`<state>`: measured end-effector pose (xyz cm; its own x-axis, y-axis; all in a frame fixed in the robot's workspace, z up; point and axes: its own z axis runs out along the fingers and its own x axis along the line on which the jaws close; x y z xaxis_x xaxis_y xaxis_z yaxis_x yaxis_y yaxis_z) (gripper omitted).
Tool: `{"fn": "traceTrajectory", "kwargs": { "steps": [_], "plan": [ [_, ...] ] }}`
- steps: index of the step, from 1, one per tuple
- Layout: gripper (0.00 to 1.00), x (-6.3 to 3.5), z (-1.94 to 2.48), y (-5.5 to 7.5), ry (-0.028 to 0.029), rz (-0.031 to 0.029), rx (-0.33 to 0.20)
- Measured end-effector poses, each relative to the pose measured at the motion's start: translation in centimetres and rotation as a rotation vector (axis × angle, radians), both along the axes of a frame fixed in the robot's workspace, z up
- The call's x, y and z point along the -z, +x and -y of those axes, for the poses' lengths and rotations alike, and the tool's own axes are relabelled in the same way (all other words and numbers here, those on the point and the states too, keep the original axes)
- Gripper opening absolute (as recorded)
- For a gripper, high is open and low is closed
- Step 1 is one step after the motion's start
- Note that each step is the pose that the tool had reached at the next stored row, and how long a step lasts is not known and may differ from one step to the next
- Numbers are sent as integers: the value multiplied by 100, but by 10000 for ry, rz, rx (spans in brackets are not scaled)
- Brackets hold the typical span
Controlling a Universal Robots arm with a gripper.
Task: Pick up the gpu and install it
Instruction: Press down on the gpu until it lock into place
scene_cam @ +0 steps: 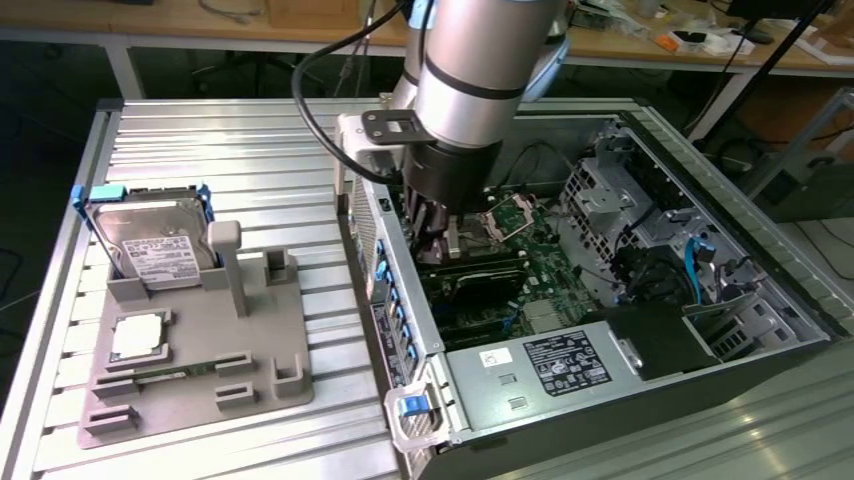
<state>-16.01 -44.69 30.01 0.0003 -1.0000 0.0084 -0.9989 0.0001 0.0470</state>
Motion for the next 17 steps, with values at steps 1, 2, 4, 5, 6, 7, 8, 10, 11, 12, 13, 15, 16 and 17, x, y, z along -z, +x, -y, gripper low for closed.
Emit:
{"fn": "traceTrajectory", "kwargs": {
  "steps": [1,2,4,5,6,7,8,10,11,12,13,15,16,17],
  "plan": [
    [11,0,0,-4,1,0,0],
    [11,0,0,-10,1,0,0],
    [11,0,0,-23,1,1,-1],
    [11,0,0,-30,2,1,-1],
    [11,1,0,-36,3,2,-1],
    [11,1,-1,-40,2,2,-1],
    [11,1,0,-43,2,1,-1],
    [11,-1,0,-45,0,0,-1],
    [11,-3,0,-46,2,1,0],
    [11,-7,0,-46,2,1,-1],
    [11,-13,0,-46,1,0,0],
    [11,-26,0,-46,1,-1,0],
    [11,-33,0,-46,1,0,0],
    [11,-39,0,-46,1,0,0]
  ]
}}
